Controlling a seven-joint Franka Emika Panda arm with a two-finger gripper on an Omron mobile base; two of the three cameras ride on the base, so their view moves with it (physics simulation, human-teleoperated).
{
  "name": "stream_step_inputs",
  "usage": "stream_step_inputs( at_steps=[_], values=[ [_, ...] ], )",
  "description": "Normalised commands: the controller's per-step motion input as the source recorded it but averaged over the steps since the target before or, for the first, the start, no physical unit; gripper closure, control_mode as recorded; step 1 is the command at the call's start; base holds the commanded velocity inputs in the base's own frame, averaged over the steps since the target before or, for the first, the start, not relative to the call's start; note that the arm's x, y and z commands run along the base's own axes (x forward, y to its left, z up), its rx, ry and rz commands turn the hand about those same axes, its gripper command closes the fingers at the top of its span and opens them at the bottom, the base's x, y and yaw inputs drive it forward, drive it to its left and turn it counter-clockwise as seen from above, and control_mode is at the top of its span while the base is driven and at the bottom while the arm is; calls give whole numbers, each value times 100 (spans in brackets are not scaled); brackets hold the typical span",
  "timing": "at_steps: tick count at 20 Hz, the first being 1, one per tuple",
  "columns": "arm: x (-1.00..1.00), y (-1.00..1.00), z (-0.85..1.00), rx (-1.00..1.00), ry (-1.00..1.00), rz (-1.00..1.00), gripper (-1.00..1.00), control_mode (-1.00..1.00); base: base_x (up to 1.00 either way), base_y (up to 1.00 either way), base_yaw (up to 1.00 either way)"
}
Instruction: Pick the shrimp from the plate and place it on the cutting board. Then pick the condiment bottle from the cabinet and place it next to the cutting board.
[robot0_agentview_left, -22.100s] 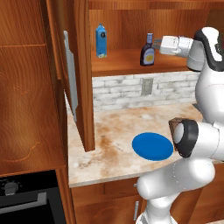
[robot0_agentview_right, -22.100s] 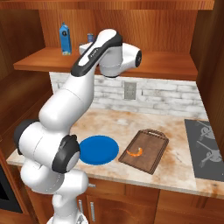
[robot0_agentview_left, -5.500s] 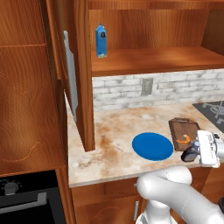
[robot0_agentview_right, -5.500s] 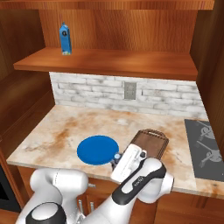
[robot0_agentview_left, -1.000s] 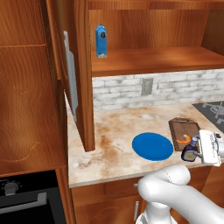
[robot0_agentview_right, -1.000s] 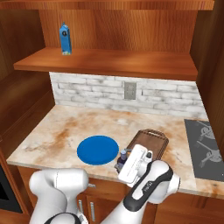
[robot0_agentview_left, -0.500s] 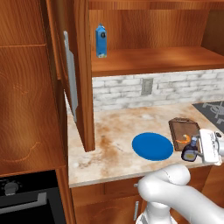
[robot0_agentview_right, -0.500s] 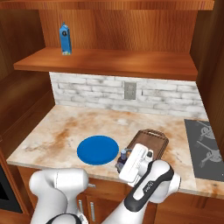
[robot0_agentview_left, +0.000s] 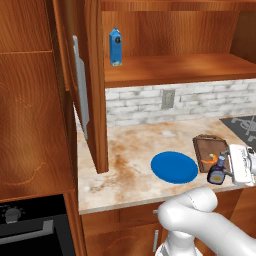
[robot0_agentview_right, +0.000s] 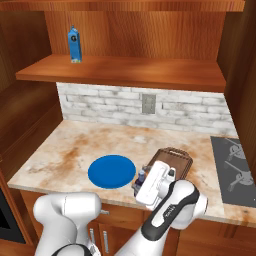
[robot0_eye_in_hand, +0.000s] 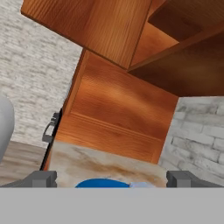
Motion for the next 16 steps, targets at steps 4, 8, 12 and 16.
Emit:
stream_step_inputs(
  at_steps=[4, 8, 12, 16],
  values=[
    [0, 0, 23, 0, 0, 0, -100, -100, 0, 0, 0],
    [0, 0, 22, 0, 0, 0, -100, -100, 0, 0, 0],
    [-1, 0, 21, 0, 0, 0, -100, -100, 0, 0, 0],
    [-12, 0, 9, 0, 0, 0, -100, -100, 0, 0, 0]
  ],
)
